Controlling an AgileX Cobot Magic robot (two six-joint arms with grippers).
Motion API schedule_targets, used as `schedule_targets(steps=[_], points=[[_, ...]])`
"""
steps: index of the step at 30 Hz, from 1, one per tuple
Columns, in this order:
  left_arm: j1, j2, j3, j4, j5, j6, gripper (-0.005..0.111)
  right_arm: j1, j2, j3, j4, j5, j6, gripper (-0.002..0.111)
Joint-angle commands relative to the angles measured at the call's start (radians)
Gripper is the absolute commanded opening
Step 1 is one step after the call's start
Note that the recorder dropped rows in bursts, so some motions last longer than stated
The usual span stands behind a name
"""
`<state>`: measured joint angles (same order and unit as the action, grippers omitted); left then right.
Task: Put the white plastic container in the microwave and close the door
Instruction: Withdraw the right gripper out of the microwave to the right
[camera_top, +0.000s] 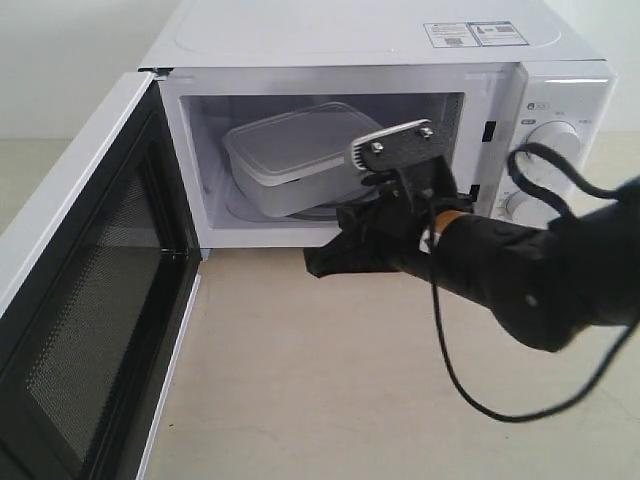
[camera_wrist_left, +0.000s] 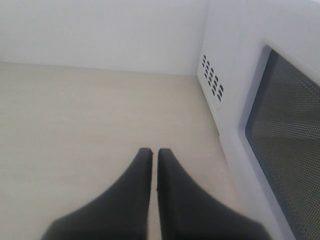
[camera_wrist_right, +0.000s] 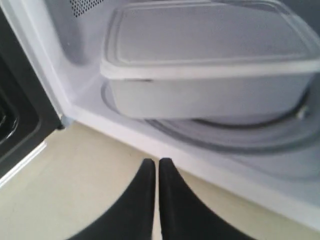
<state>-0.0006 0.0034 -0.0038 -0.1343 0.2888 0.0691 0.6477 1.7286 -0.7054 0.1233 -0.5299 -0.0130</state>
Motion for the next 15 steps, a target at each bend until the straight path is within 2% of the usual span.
schedule_targets(steps=[1,4,8,12,15], points=[[-0.01,-0.003,0.004,-0.008,-0.004,-0.008,0.004,0.002,-0.137,0.159,-0.005,-0.042,0.013,0.0],[-0.01,-0.003,0.004,-0.008,-0.004,-0.008,0.004,0.002,-0.255,0.286,-0.01,-0.097,0.032,0.0],[-0.01,-0.003,0.004,-0.008,-0.004,-0.008,0.004,0.002,-0.41,0.397,-0.112,-0.071,0.13,0.0],[-0.01,-0.003,0.004,-0.008,-0.004,-0.008,0.004,0.002,-0.503,0.441,-0.418,-0.03,0.333,0.0],[-0.01,-0.003,0.004,0.002,-0.022,-0.008,0.004,0.002,-0.51,0.441,-0.536,-0.025,0.449,0.0]])
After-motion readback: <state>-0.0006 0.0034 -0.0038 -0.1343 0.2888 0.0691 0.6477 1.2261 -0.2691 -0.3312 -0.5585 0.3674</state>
